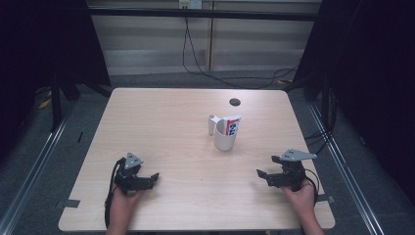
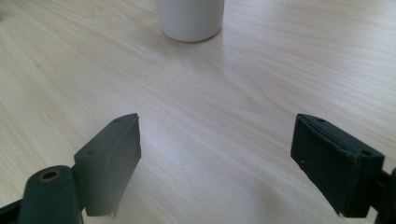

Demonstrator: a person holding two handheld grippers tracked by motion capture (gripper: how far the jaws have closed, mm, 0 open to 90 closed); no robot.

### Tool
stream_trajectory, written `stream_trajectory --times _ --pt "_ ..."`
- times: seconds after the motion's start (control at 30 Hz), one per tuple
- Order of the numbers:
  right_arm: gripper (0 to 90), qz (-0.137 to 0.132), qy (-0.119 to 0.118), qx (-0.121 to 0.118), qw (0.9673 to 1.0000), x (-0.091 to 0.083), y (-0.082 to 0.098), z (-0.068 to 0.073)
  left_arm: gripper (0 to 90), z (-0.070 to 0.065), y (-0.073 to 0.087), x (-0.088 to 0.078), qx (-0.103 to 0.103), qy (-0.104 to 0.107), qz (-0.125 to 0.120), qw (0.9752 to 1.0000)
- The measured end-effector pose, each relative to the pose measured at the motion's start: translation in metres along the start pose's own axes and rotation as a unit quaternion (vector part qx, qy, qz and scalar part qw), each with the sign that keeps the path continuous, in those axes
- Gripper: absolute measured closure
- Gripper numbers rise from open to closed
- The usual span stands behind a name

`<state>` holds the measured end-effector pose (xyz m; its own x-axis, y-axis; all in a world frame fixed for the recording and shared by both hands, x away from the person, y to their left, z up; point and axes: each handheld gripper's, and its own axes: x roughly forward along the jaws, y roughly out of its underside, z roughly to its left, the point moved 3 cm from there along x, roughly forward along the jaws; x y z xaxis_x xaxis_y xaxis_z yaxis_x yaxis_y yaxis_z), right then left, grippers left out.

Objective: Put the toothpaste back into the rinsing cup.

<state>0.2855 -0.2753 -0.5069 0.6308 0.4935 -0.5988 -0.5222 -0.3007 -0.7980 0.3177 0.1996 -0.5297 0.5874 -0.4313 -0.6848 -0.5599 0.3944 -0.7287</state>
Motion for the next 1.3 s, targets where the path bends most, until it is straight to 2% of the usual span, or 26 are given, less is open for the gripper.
stream_trajectory --times 0.1,0.5,0.57,0.67,0.73,0.87,1.3 --pt "15.5 0.008 0.001 0.001 1.0000 0.001 0.004 -0.001 16.0 0.000 0.000 0.000 0.000 0.000 0.000 1.0000" --pt "15.6 0.046 0.011 -0.024 0.9986 0.008 0.020 0.001 15.9 0.000 0.000 0.000 0.000 0.000 0.000 1.0000" --pt "16.3 0.046 0.011 -0.028 0.9985 0.008 0.020 0.001 16.0 0.000 0.000 0.000 0.000 0.000 0.000 1.0000" --pt "16.0 0.054 0.013 -0.022 0.9982 0.009 0.021 0.000 16.0 0.000 0.000 0.000 0.000 0.000 0.000 1.0000" --pt "15.9 0.060 0.017 -0.027 0.9977 0.010 0.023 -0.002 16.0 0.000 0.000 0.000 0.000 0.000 0.000 1.0000" --pt "15.5 0.057 0.019 -0.015 0.9981 0.009 0.024 -0.006 16.0 0.000 0.000 0.000 0.001 0.000 0.000 1.0000" --pt "14.4 0.059 0.020 -0.012 0.9980 0.010 0.024 -0.006 16.0 0.000 0.000 0.000 0.001 0.000 0.000 1.0000"
